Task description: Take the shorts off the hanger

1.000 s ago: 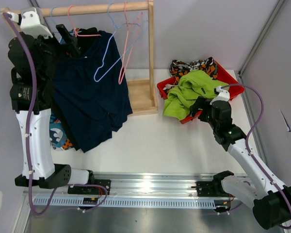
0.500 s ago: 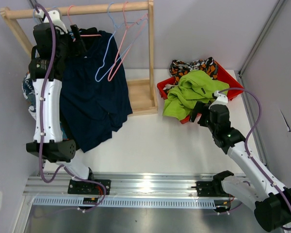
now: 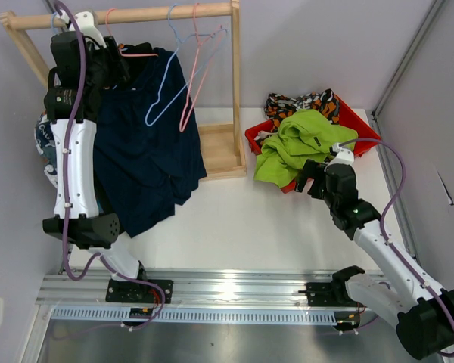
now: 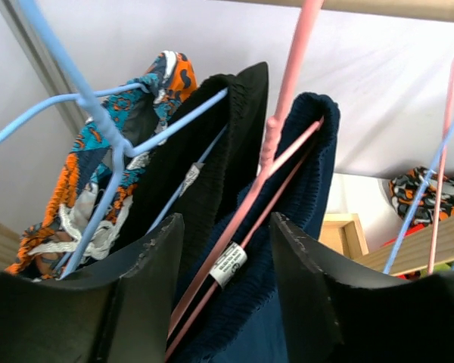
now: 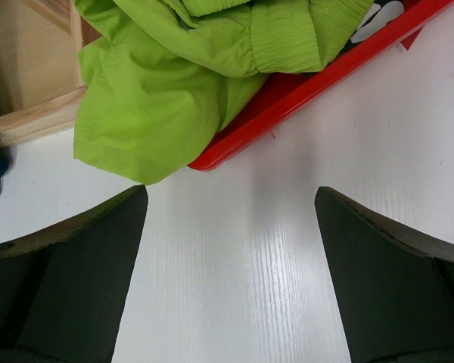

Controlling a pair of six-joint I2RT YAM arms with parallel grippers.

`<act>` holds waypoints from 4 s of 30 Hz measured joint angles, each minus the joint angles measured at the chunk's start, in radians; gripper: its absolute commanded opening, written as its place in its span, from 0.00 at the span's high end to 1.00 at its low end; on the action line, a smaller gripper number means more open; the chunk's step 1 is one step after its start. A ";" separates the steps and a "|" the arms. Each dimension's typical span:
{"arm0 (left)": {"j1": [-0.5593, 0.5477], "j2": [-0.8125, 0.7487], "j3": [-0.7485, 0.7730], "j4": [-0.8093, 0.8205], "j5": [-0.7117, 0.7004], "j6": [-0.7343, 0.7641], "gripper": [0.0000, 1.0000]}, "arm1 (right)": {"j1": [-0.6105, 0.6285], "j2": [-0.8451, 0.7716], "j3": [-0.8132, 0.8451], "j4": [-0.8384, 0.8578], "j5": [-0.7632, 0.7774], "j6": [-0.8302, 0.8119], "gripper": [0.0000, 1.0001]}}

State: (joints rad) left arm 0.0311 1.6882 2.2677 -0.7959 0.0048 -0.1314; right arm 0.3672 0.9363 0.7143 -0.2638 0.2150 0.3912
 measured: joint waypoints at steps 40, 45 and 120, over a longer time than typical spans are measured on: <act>-0.017 -0.112 0.063 -0.022 0.122 -0.071 1.00 | 0.174 -0.045 0.029 -0.050 0.087 0.002 0.01; -0.048 -0.254 -0.096 0.024 0.158 -0.083 1.00 | 0.413 -0.045 0.102 -0.061 0.159 -0.013 0.01; -0.093 -0.739 -0.594 -0.083 0.259 -0.129 1.00 | 0.668 0.607 0.739 0.137 0.517 -0.293 1.00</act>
State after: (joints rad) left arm -0.0624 0.9497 1.6733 -0.8787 0.2642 -0.2604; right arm 1.0348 1.5429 1.4528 -0.1268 0.7322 0.0986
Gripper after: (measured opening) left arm 0.025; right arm 0.034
